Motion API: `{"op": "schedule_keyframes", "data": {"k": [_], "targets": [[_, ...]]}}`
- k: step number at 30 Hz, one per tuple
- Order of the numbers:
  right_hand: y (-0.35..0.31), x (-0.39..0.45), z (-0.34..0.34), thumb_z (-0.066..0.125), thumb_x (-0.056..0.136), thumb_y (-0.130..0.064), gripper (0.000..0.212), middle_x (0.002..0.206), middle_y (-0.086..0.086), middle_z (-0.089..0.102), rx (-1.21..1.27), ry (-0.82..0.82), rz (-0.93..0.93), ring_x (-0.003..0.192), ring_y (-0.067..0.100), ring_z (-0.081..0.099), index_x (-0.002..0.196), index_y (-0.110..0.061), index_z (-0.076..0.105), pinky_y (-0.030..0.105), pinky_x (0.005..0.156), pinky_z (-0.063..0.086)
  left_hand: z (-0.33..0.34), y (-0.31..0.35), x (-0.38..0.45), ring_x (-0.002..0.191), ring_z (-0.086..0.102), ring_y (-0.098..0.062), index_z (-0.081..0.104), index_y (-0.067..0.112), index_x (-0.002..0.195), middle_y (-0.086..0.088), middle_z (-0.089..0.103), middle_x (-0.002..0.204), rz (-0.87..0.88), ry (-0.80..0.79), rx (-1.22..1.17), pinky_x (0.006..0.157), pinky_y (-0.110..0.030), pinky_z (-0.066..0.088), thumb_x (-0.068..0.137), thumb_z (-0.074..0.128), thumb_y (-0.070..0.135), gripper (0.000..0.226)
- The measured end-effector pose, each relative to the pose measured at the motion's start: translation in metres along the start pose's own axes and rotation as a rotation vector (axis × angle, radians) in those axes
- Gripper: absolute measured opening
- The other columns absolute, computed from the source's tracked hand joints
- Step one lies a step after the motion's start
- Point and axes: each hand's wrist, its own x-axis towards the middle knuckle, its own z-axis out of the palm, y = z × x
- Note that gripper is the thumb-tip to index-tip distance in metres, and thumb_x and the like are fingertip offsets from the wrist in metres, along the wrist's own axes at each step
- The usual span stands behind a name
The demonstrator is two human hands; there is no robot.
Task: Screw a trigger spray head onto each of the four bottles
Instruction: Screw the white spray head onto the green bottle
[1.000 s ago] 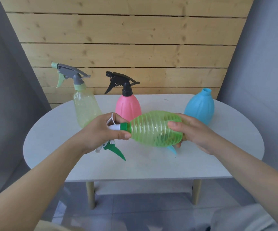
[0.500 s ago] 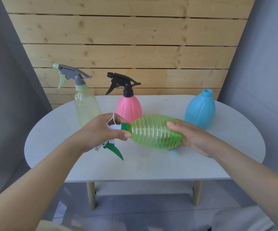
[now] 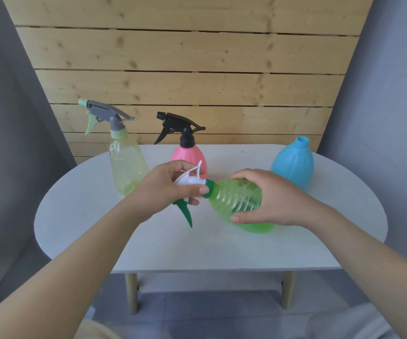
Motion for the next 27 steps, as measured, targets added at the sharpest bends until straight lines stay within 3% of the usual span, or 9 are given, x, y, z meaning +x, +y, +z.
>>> {"op": "schedule_keyframes", "data": {"k": [3,6,9,11,15,20,27], "targets": [[0.011,0.0,-0.008,0.076,0.056,-0.055,0.07,0.113,-0.018,0.056,0.091,0.051,0.089,0.105,0.005,0.054,0.118,-0.037,0.048,0.029,0.087,0.047,0.001,-0.002,0.005,0.089,0.073,-0.028,0.064,0.015,0.106,-0.008,0.076,0.098,0.035,0.007,-0.251,0.077,-0.03,0.057,0.068,0.08,0.028,0.043],[0.024,0.001,-0.012,0.077,0.059,-0.053,0.064,0.101,-0.025,0.055,0.243,0.169,0.191,0.093,-0.007,0.053,0.113,-0.037,0.048,0.014,0.071,0.041,0.003,-0.003,0.009,0.099,0.07,-0.024,0.06,0.013,0.113,-0.011,0.073,0.107,0.019,0.037,-0.38,0.085,-0.035,0.056,0.073,0.073,0.024,0.043],[0.032,0.01,-0.012,0.077,0.062,-0.051,0.06,0.105,-0.02,0.056,0.389,0.308,0.254,0.096,-0.003,0.053,0.111,-0.034,0.047,0.02,0.072,0.041,0.008,-0.008,0.011,0.097,0.071,-0.022,0.059,0.014,0.112,-0.009,0.071,0.108,-0.049,0.037,-0.301,0.085,-0.036,0.056,0.074,0.073,0.028,0.043],[0.033,0.019,-0.009,0.077,0.062,-0.051,0.061,0.102,-0.023,0.053,0.431,0.395,0.277,0.093,-0.005,0.053,0.111,-0.034,0.043,0.02,0.071,0.041,0.014,-0.013,0.013,0.092,0.072,-0.019,0.061,0.015,0.107,-0.007,0.072,0.103,-0.092,0.036,-0.204,0.083,-0.034,0.057,0.082,0.069,0.025,0.029],[0.033,0.039,-0.002,0.077,0.067,-0.044,0.059,0.091,-0.031,0.047,0.45,0.518,0.255,0.075,-0.024,0.046,0.108,-0.034,0.037,0.0,0.059,0.037,0.023,-0.023,0.019,0.081,0.072,-0.015,0.062,0.013,0.103,-0.005,0.071,0.098,-0.193,0.039,-0.083,0.075,-0.027,0.057,0.091,0.058,0.021,0.015],[0.037,0.066,0.017,0.073,0.073,-0.042,0.064,0.091,-0.031,0.044,0.507,0.433,0.298,0.079,-0.013,0.046,0.122,-0.026,0.034,0.013,0.06,0.034,0.026,-0.029,0.021,0.072,0.069,-0.012,0.061,0.008,0.108,-0.005,0.07,0.092,-0.256,-0.006,-0.028,0.067,-0.023,0.056,0.091,0.057,0.018,0.02],[0.052,0.076,0.039,0.07,0.079,-0.038,0.066,0.09,-0.025,0.04,0.563,0.371,0.39,0.076,-0.01,0.044,0.127,-0.02,0.028,0.012,0.056,0.031,0.025,-0.033,0.02,0.068,0.068,-0.011,0.063,0.01,0.103,-0.006,0.07,0.091,-0.267,-0.047,-0.022,0.068,-0.023,0.055,0.09,0.055,0.013,0.015]]}}
